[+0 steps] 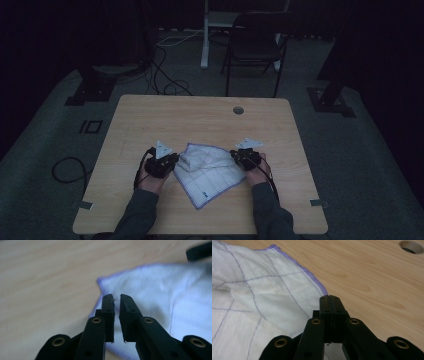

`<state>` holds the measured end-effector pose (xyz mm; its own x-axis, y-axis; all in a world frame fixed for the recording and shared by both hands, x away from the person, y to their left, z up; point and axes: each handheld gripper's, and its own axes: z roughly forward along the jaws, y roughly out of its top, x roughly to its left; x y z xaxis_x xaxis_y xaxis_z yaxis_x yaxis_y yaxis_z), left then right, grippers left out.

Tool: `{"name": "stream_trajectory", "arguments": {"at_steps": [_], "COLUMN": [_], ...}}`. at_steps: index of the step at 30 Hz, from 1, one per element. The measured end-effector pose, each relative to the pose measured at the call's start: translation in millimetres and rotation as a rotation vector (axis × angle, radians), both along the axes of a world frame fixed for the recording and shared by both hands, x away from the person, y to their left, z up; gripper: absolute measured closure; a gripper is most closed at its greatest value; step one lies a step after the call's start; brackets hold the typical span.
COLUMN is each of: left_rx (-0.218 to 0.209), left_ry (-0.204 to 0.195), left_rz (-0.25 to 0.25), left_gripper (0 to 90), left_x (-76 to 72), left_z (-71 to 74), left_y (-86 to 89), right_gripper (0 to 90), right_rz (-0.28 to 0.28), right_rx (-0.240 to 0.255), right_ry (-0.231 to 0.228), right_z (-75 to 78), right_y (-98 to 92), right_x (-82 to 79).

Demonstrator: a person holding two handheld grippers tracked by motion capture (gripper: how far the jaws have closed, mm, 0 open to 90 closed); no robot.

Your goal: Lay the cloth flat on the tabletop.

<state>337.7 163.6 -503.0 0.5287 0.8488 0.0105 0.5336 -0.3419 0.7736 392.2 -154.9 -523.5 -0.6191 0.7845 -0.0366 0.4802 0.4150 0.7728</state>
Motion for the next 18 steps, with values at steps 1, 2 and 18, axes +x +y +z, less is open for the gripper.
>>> {"name": "stream_trajectory", "arguments": {"at_steps": [1, 2, 18], "left_rx": [0.004, 0.013, 0.059], "left_ry": [0.013, 0.026, 0.075], "left_rz": [0.000, 0.000, -0.002], "left_gripper": [85.8, 86.5, 90.0], "left_x": [-2.0, -3.4, -3.4], "left_z": [-4.3, -8.7, -34.7], "left_y": [1.3, 2.0, -3.8], "right_gripper": [90.0, 90.0, 90.0], "right_rz": [0.009, 0.019, 0.078], "right_rx": [-0.001, -0.007, -0.069], "right_ry": [0.001, 0.005, 0.062], "right_z": [-1.0, -2.0, -14.7], "right_y": [3.2, 6.4, 37.2], "right_x": [2.1, 4.6, 32.8]}}
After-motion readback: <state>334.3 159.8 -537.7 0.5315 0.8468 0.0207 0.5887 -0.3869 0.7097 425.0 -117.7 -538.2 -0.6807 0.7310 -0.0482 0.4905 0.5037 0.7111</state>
